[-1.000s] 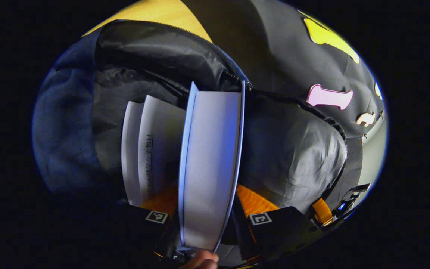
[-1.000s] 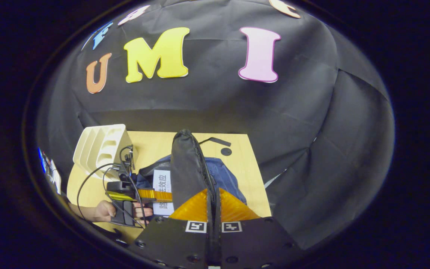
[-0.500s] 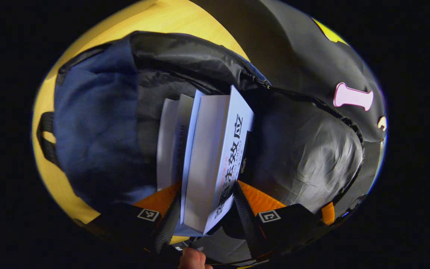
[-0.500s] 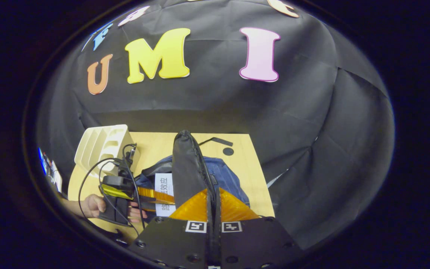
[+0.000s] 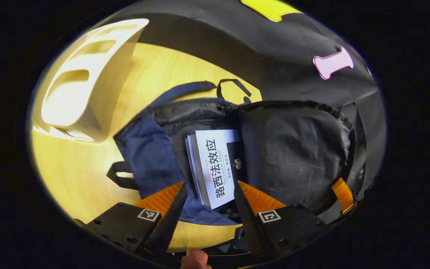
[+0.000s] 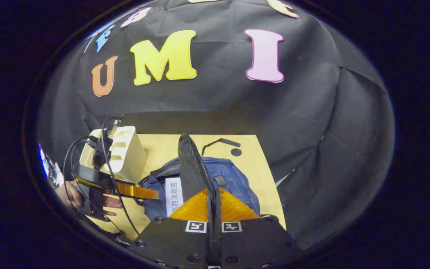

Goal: Open the schoolbag, grab two books from the bookshelf and put them into the schoolbag.

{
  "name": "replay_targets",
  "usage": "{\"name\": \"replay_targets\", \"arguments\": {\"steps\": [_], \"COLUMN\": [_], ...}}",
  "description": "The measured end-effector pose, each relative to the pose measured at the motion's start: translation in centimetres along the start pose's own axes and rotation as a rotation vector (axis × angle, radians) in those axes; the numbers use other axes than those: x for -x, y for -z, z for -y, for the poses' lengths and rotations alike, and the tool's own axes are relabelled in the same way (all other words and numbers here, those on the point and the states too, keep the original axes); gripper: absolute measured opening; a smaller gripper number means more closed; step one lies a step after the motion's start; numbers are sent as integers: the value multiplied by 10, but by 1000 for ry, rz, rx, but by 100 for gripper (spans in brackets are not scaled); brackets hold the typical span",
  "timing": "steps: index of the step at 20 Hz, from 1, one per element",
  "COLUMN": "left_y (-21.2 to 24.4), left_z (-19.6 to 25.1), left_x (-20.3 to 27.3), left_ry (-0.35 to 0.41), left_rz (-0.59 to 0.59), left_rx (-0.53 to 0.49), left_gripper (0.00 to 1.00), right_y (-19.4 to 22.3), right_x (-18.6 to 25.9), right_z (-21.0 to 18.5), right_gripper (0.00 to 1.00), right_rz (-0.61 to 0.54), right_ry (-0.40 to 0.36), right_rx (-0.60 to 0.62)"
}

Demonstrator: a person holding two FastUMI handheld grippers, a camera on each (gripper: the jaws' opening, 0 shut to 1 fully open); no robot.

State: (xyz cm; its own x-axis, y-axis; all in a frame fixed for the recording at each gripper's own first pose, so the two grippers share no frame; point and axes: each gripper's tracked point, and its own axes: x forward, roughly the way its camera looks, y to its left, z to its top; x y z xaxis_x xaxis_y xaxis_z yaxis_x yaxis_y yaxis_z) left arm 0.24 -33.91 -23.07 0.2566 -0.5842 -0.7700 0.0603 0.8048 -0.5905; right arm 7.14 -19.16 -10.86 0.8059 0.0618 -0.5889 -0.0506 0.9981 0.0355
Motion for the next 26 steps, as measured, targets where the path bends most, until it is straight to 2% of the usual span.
{"name": "replay_targets", "arguments": {"steps": [4, 9, 15, 17, 21, 23, 24, 26], "left_y": [-14, -66, -103, -111, -127, -128, -127, -127], "left_z": [-16, -39, -61, -64, -70, -70, -70, -75], "left_x": [42, 123, 222, 249, 300, 319, 329, 339], "left_ry": [-99, -227, -314, -327, -408, -416, -413, -430], "left_rz": [56, 329, 595, 664, 804, 860, 890, 928], "left_rx": [-115, -234, -256, -276, -358, -370, -367, -363], "left_gripper": [81, 81, 81, 86, 98, 99, 98, 98], "right_y": [4, 13, 22, 24, 30, 33, 31, 28], "right_x": [3, 9, 14, 13, 13, 13, 15, 16], "right_z": [-16, -48, -89, -101, -131, -144, -151, -161], "right_gripper": [0, 0, 0, 0, 4, 11, 22, 51], "right_rz": [11, 9, -2, -5, -16, -18, -9, 7], "right_ry": [-17, -58, -114, -127, -179, -205, -214, -222], "right_rx": [15, 25, 13, 9, -17, -12, -8, -13]}}
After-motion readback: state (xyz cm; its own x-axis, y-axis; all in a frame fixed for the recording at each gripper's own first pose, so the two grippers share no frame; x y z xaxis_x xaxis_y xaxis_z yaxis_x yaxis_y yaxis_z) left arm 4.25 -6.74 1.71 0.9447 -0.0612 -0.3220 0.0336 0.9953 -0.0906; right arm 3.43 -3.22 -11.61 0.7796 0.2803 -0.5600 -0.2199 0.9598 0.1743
